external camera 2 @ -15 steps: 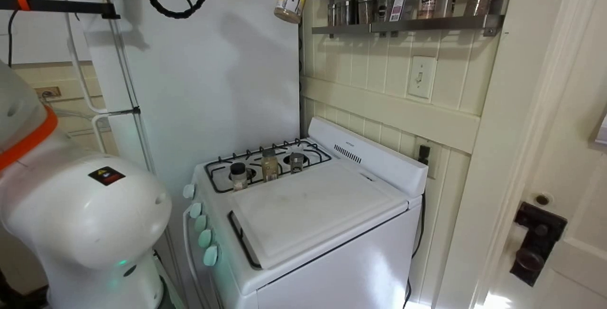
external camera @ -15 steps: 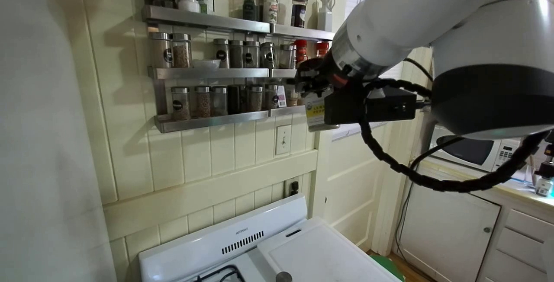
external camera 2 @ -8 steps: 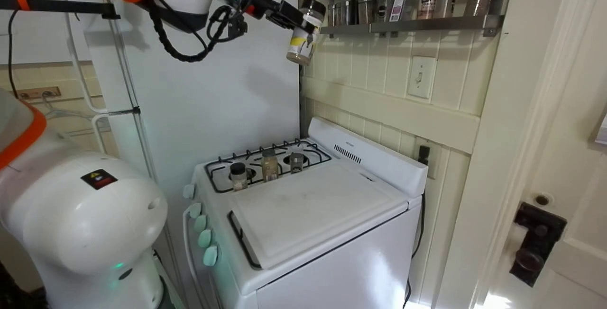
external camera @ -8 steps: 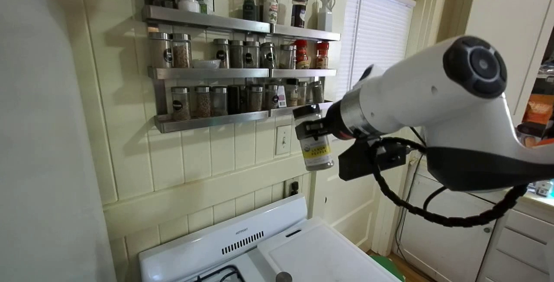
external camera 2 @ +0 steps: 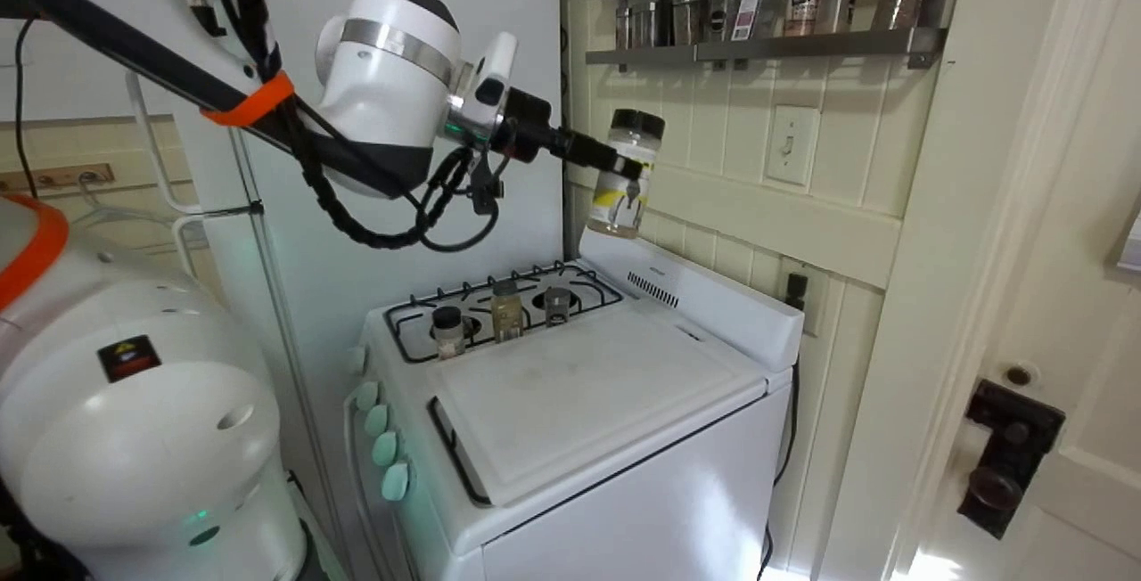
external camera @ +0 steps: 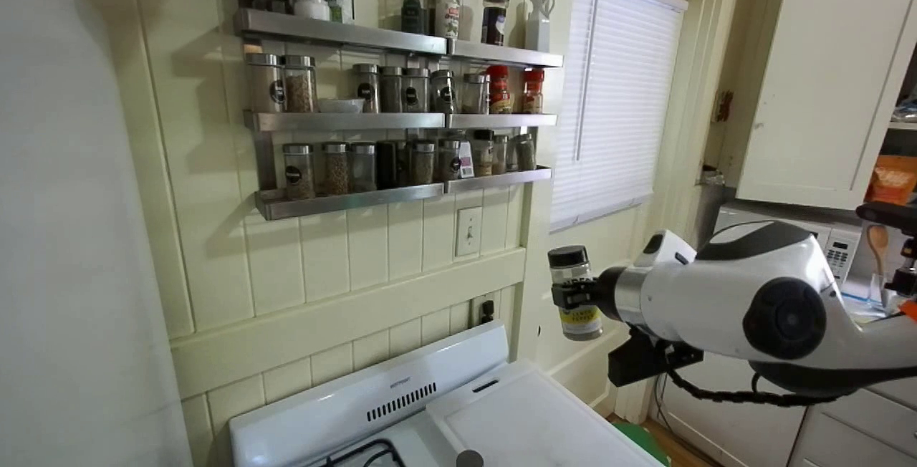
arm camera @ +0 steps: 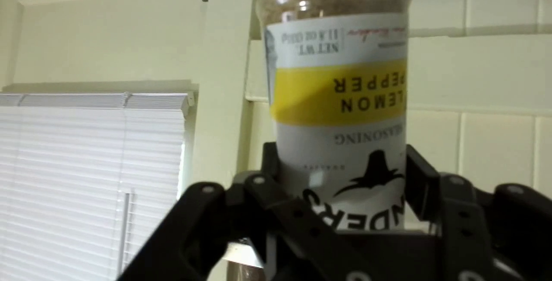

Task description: Remove one bottle from the top shelf

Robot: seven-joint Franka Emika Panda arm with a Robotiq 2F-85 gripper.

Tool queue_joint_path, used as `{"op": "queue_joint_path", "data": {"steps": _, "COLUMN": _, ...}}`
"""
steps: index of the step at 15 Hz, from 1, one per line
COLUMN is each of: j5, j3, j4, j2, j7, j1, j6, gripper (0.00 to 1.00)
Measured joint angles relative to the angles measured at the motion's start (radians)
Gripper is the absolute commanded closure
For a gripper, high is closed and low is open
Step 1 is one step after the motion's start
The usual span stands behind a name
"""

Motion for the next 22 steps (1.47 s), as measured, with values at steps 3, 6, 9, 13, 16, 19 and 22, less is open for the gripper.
{"op": "queue_joint_path", "data": {"steps": 3, "j5": -0.086, "j3": -0.025, "j4": -0.009, "j2": 0.031, "j7": 0.068, "j1": -0.013, "j6": -0.005, "gripper": 0.32}}
{"op": "queue_joint_path", "data": {"steps": 6, "j5": -0.086, "j3": -0.041, "j4": -0.004, "j2": 0.033, "j7": 0.06, "j1": 0.015, "j6": -0.011, "gripper": 0.57}}
{"op": "queue_joint_path", "data": {"steps": 9, "j5": -0.094, "j3": -0.049, "j4": -0.002, "j2": 0.04, "j7": 0.062, "j1": 0.02, "j6": -0.012, "gripper": 0.57}}
{"op": "queue_joint_path", "data": {"steps": 13, "j5": -0.288, "j3": -0.05, "j4": 0.004, "j2": 0.128, "j7": 0.221, "j1": 0.001, "j6": -0.011, "gripper": 0.57}}
{"op": "queue_joint_path", "data": {"steps": 16, "j5": -0.48, "j3": -0.061, "j4": 0.026, "j2": 0.255, "j7": 0.401, "j1": 0.008, "j6": -0.023, "gripper": 0.57}}
{"op": "queue_joint_path", "data": {"steps": 19, "j5": -0.656, "j3": -0.086, "j4": 0.065, "j2": 0.393, "j7": 0.572, "j1": 0.062, "j6": -0.116, "gripper": 0.57}}
{"op": "queue_joint_path", "data": {"steps": 22, "j5": -0.781, "j3": -0.098, "j4": 0.105, "j2": 0.544, "j7": 0.741, "j1": 0.09, "j6": -0.209, "gripper": 0.57}}
